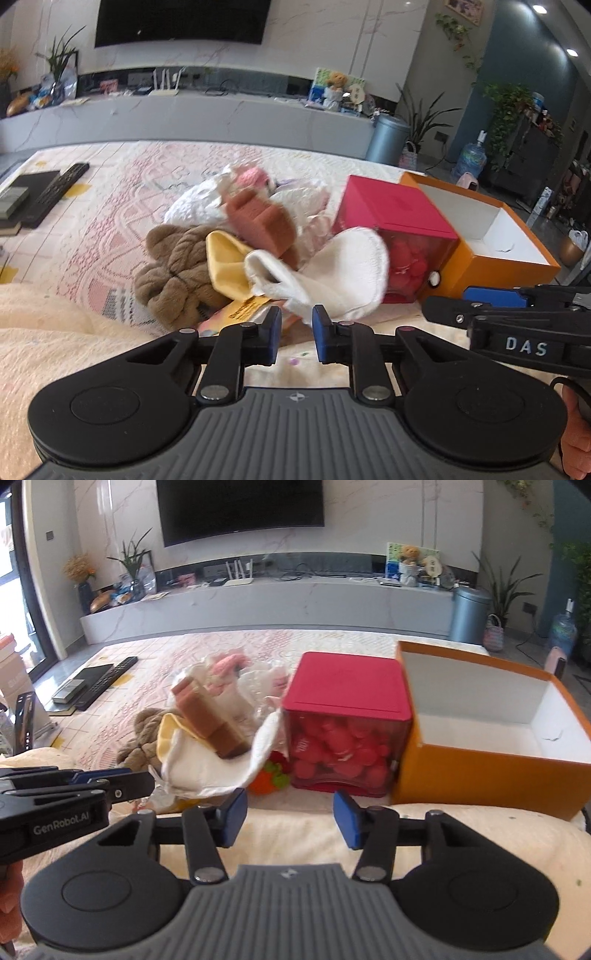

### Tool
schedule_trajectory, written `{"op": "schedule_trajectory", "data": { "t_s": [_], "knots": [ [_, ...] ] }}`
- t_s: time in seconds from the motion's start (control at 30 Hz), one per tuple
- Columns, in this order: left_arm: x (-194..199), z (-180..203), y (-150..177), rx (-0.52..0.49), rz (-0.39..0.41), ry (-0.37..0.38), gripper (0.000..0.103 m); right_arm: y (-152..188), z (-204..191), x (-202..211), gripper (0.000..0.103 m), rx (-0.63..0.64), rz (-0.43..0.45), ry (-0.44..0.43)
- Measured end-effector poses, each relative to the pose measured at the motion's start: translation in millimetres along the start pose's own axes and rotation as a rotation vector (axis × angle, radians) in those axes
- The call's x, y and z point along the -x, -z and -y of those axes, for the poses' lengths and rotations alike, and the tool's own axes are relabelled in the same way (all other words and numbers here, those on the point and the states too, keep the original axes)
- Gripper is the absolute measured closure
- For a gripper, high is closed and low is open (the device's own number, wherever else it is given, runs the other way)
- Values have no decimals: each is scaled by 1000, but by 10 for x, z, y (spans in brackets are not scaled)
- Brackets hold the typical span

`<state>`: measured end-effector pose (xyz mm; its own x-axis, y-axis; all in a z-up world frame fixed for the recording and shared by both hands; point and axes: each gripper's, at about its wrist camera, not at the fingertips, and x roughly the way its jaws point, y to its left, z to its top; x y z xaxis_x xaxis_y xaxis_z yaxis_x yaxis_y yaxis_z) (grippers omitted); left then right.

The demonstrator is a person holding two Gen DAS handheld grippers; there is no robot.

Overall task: Organize soft objects
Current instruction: 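Grasp the silver snack bag with the left tool while the right tool grasps the white cloth pad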

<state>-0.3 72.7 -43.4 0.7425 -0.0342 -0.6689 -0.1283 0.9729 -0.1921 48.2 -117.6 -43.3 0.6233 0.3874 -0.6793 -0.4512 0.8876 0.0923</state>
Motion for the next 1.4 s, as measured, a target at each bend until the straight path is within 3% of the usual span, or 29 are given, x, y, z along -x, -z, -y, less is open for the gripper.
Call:
{"op": "schedule_trajectory", "data": {
  "t_s": [0.07, 0.13, 0.23, 0.5, 0.67, 0.8, 1.0, 1.1, 1.17, 1.2, 1.4],
  "knots": [
    [-9, -79, -7, 9, -17, -33, 79, -47, -45, -54, 46, -3, -9, -18],
    [-13, -151, -15, 10, -34, -58, 78, -95, -98, -107, 25, -8, -8, -37],
    [-31, -295, -16, 29, -57, -95, 78, -163, -180, -211, 9, -9, -5, -67],
    [-114, -494, 26, 79, -70, -100, 71, -250, -422, -724, 6, 21, -140, -116],
    [-217, -511, 28, 84, -72, -73, 65, -271, -507, -849, 6, 61, -143, -94],
    [-285, -521, 28, 88, -81, -61, 64, -290, -507, -934, 25, 93, -147, -90],
    [-356, -507, 33, 84, -86, -42, 62, -266, -528, -962, 73, 131, -140, -79],
    [-375, -472, 20, 61, -87, -15, 49, -254, -479, -954, 91, 122, -138, -83],
    [-393, -418, 5, 20, -88, 12, 32, -250, -429, -953, 92, 107, -135, -90],
    [-410, -376, -5, -12, -95, 22, 29, -249, -397, -952, 92, 95, -138, -94],
    [-630, -87, -33, -277, -175, 14, 24, -253, -170, -875, 92, 7, -134, -115]
  ]
}}
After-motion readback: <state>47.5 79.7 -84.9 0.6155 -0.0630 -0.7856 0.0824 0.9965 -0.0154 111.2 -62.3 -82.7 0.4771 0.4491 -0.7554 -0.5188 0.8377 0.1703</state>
